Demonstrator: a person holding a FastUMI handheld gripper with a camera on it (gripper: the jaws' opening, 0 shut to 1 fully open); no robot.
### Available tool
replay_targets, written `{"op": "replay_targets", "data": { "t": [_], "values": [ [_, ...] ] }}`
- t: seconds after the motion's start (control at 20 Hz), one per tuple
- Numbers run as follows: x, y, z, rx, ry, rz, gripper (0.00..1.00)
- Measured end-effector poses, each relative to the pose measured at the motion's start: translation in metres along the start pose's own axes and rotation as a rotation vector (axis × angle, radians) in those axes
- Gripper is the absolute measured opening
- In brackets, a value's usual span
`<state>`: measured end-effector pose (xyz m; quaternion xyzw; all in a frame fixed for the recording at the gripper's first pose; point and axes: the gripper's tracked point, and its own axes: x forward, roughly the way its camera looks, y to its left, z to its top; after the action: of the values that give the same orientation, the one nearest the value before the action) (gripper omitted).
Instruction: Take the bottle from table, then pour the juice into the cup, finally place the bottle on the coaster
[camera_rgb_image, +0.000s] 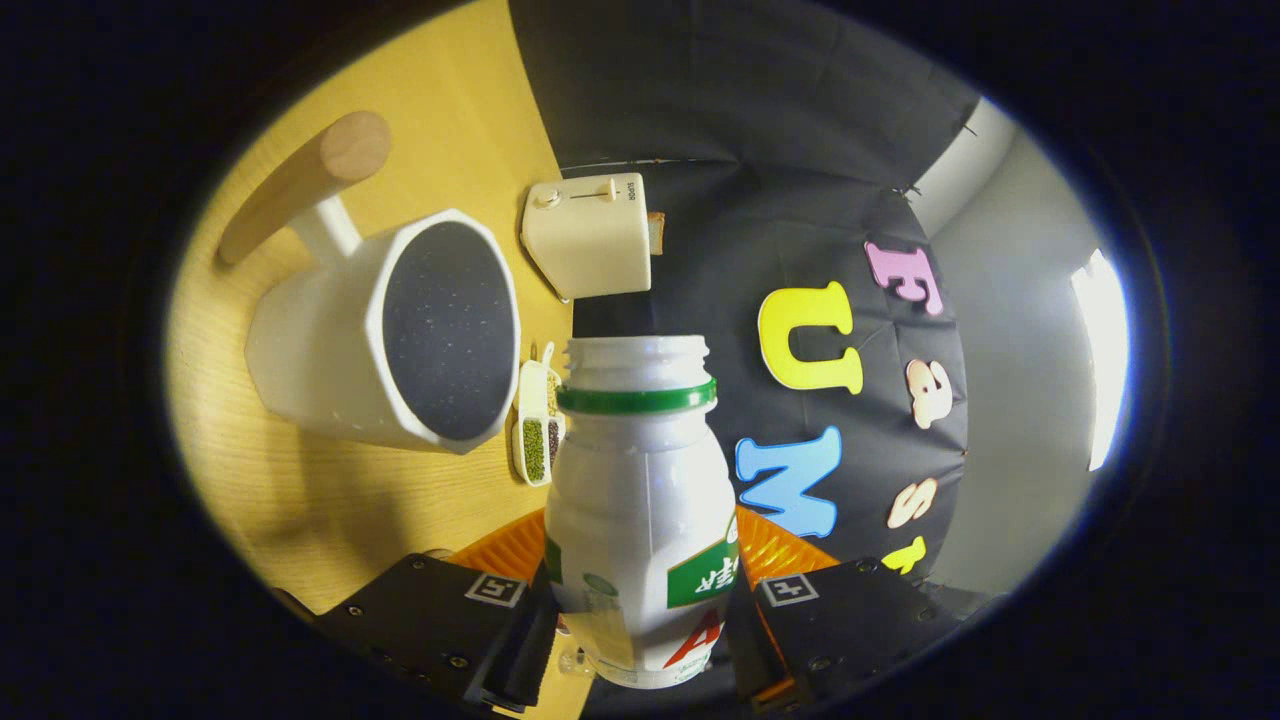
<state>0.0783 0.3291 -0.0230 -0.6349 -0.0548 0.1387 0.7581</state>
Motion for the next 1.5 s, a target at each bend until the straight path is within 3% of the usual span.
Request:
{"op": "replay_targets", "data": {
  "t": [0.55,0.9,1.3,1.5],
  "values": [
    [-0.001,-0.009,-0.001,0.533,-0.036,0.095,0.70],
    [0.012,-0.016,-0.022,1.012,-0.034,0.135,0.70],
    [0.024,0.017,-0.046,1.311,0.031,0.186,0.70],
    [0.027,0.020,-0.051,1.350,0.040,0.161,0.70]
  ]
}}
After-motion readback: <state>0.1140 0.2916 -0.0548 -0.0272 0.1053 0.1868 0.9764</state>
